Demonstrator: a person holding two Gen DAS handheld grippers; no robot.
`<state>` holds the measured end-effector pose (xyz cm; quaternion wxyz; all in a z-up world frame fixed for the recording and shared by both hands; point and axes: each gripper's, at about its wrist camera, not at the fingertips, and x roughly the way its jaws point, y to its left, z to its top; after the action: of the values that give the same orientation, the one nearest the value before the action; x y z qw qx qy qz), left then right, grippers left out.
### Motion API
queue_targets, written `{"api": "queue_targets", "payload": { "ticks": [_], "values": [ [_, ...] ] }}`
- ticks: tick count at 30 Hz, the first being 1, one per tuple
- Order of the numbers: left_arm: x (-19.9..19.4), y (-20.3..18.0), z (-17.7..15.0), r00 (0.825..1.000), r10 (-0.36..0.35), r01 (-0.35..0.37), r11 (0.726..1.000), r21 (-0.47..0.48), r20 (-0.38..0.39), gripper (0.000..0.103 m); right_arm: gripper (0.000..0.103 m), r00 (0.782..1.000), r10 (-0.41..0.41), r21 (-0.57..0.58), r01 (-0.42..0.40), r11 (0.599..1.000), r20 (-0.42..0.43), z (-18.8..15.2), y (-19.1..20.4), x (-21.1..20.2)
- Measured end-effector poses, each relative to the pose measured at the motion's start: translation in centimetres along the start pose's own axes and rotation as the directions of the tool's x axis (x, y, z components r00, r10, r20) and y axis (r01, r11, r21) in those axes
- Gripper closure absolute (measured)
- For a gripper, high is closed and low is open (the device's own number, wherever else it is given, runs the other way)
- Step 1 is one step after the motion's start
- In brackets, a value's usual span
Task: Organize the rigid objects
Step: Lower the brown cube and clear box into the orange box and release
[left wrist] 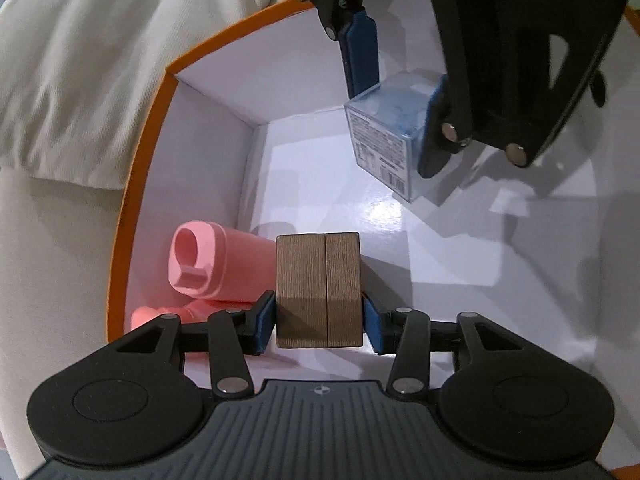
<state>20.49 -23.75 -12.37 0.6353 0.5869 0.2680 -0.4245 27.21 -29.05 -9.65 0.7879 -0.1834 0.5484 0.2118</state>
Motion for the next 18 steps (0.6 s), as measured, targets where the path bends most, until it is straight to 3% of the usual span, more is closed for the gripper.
{"api": "queue_targets", "payload": {
  "ticks": [8, 12, 18],
  "values": [
    [-1.7, 1.4, -0.5, 0.987, -0.156, 0.158, 0.974, -0.161, 0.023, 0.039, 0.051, 1.000, 0.018, -0.016, -0.019, 1.000, -0.009, 0.6, -0.4, 0.8],
    [-1.5, 2.1, -0.8, 0.981, -0.192, 0.190, 0.959, -0.210, 0.010, 0.025, 0.051, 0.999, 0.031, -0.055, -0.032, 0.998, -0.021, 0.8, -0.2, 1.1],
    [-0.8, 2.3, -0.6, 0.976, -0.219, 0.209, 0.948, -0.240, -0.017, 0.024, 0.051, 0.996, 0.067, -0.181, -0.078, 0.980, -0.066, 1.6, 0.6, 2.1]
  ]
}}
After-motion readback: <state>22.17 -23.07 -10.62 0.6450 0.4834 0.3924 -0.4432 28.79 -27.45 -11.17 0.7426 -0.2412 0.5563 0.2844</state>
